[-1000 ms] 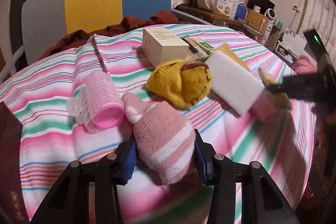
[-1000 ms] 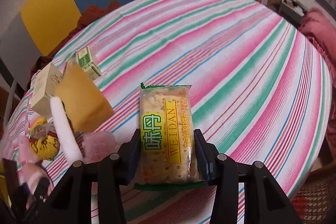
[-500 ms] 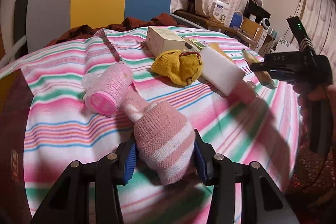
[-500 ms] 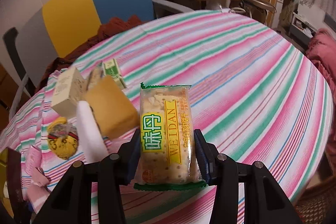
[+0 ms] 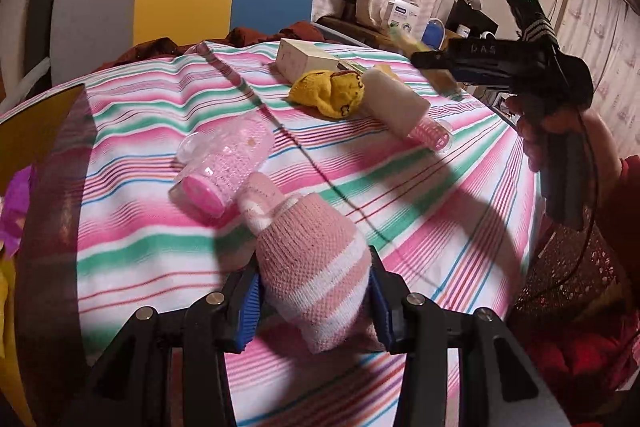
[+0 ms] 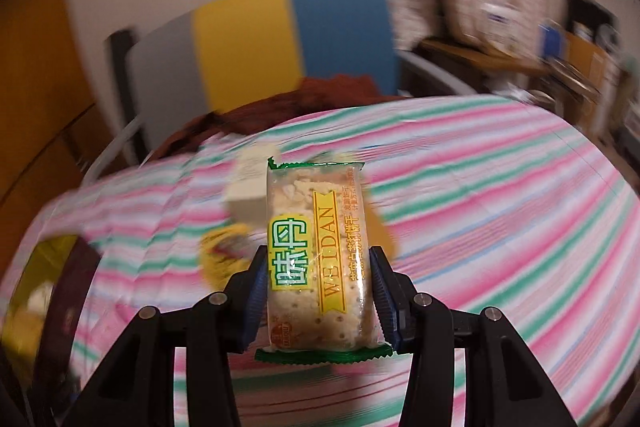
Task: Organize objects
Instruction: 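Grasp the pink hair roller with the right tool while the left tool holds the sock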
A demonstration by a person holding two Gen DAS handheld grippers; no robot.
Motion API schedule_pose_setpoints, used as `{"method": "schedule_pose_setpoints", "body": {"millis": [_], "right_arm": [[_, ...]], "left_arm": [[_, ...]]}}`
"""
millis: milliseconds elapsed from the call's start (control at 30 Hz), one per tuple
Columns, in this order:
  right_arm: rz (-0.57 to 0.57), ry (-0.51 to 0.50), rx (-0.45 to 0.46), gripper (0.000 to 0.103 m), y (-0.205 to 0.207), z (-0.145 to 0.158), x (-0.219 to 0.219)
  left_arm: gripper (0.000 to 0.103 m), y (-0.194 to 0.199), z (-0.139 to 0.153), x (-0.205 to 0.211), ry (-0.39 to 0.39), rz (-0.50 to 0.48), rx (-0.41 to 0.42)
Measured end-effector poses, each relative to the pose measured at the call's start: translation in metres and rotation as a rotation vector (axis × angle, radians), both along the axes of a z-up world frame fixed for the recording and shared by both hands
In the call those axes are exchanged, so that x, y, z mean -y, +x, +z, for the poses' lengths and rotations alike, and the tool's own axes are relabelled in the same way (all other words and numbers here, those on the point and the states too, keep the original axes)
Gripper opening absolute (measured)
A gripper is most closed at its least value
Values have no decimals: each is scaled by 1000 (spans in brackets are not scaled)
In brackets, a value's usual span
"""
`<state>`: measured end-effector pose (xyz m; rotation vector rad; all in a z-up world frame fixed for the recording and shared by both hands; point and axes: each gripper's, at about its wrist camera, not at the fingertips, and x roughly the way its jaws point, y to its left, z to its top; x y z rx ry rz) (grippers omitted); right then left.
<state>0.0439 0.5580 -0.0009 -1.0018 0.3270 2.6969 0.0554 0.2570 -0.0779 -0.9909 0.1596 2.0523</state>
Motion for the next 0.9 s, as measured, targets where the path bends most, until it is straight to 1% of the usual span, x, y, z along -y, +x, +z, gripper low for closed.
{"method": "schedule_pose_setpoints", "body": {"millis": [67, 167, 300, 367, 433, 467, 500, 567, 633, 667, 767, 867, 900], "right_arm": [[101, 14, 43, 48, -8, -6, 23], [258, 5, 127, 48, -20, -22, 56], [356, 36, 226, 49, -32, -41, 82], [366, 27, 228, 51, -34, -43, 84], [326, 32, 188, 73, -33, -34, 86], [312, 22, 158, 77, -30, -29, 86], [321, 3, 115, 79, -27, -21, 93], [370, -5, 74, 80, -25, -13, 110], [433, 6, 79, 80, -28, -10, 136], [474, 9, 103, 80, -34, -14, 153], [521, -5, 164, 79, -49, -29, 182], [535, -23, 201, 79, -62, -43, 196], [541, -30, 208, 77, -64, -47, 198]], "left_arm": [[46, 1, 0, 3, 0, 4, 8], [46, 4, 0, 8, -4, 3, 8], [46, 3, -2, 13, 10, 8, 25], [46, 1, -3, 15, 20, 10, 36], [46, 2, -4, 17, 27, 10, 37], [46, 2, -5, 18, 29, 10, 36], [46, 2, -6, 18, 32, 10, 34], [47, 2, -7, 19, 41, 11, 36], [47, 2, -8, 21, 56, 15, 39], [47, 2, -9, 22, 64, 16, 40], [47, 0, -10, 22, 70, 15, 36], [47, -1, -11, 23, 73, 12, 34], [47, -1, -11, 24, 75, 10, 32]]}}
